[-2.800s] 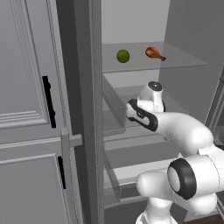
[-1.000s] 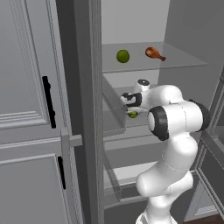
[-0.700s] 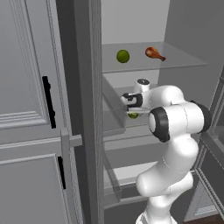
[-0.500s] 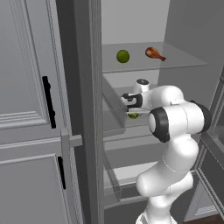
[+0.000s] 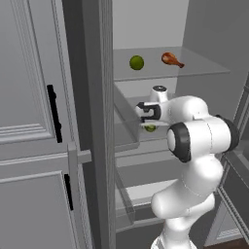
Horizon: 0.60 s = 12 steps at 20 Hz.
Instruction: Place one lime and one chicken drumstick in each tupperware on the nearby counter, to pack two identical lunches.
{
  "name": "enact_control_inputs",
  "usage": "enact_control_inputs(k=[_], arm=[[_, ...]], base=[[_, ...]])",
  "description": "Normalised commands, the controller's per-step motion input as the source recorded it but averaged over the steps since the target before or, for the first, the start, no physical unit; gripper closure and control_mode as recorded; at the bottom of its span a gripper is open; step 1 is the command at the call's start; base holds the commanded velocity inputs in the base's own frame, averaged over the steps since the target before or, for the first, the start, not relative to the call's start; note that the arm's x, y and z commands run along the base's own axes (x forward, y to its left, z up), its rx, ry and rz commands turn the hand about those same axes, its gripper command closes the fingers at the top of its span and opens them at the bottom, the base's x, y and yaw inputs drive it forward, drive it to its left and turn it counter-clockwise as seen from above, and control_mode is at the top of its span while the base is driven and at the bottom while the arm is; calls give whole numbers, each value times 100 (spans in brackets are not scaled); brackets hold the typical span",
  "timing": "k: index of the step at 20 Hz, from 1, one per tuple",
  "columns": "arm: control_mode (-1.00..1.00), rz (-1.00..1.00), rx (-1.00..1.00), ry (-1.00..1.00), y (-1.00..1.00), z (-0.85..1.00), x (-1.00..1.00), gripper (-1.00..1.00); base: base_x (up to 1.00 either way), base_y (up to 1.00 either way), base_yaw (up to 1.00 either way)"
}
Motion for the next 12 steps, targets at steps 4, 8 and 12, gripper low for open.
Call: enact_control_inputs(k=[4,8,12], arm=[[-100,-5,7,-19,-63,0,-100,100],[-100,0,1,-29,-41,14,-100,100],[-100,0,-1,-38,-1,53,-100,100]], base=[[0,0,0],[0,0,0],[0,0,0]])
